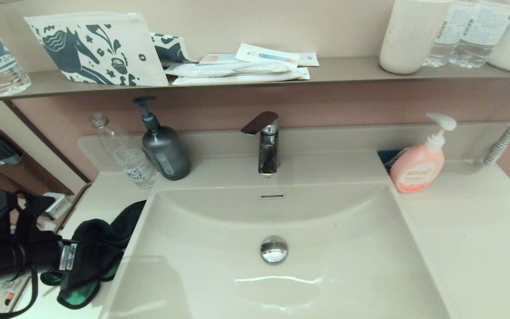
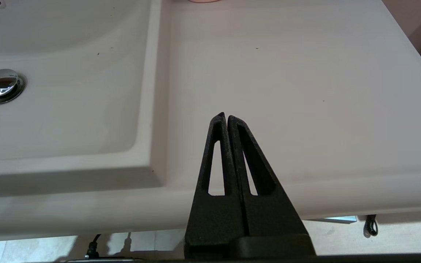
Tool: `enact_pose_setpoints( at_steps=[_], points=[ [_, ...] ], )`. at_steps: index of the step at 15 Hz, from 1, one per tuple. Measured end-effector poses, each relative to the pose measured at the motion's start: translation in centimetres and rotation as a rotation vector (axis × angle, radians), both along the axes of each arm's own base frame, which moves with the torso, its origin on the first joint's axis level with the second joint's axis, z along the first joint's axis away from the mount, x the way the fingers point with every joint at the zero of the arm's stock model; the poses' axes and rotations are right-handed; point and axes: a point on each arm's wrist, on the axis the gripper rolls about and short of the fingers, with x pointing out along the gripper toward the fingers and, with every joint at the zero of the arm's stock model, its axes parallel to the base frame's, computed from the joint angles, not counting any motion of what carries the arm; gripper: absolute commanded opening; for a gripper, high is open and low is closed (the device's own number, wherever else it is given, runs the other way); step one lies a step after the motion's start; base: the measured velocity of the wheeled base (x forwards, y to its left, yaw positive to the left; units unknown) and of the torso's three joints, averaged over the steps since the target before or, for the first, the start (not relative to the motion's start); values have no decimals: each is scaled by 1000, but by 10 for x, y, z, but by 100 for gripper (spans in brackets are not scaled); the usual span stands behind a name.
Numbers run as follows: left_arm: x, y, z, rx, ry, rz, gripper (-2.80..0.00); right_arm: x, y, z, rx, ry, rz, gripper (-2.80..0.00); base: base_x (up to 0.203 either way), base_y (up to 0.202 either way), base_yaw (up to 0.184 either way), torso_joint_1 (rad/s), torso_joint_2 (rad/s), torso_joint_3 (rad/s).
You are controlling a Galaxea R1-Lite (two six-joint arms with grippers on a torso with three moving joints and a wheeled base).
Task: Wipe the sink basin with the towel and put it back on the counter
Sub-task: Pick up the cloth
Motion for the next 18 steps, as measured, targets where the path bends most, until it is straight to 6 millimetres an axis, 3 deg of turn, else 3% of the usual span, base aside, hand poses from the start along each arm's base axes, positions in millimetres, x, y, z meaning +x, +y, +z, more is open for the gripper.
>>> enact_pose_setpoints(
  at_steps=[5, 11, 15, 18],
  points=[
    [10, 6, -11, -2, -4, 3, -280, 0, 0, 0, 0, 0, 0, -280, 0, 0, 0, 0, 0, 0],
    [11, 6, -12, 14, -30, 9, -280, 0, 0, 0, 0, 0, 0, -280, 0, 0, 0, 0, 0, 0],
    [-4, 9, 7, 22, -83, 64, -280, 0, 0, 0, 0, 0, 0, -280, 0, 0, 0, 0, 0, 0],
    [-27, 6, 36, 9, -137, 120, -280, 0, 0, 0, 0, 0, 0, -280, 0, 0, 0, 0, 0, 0]
  ],
)
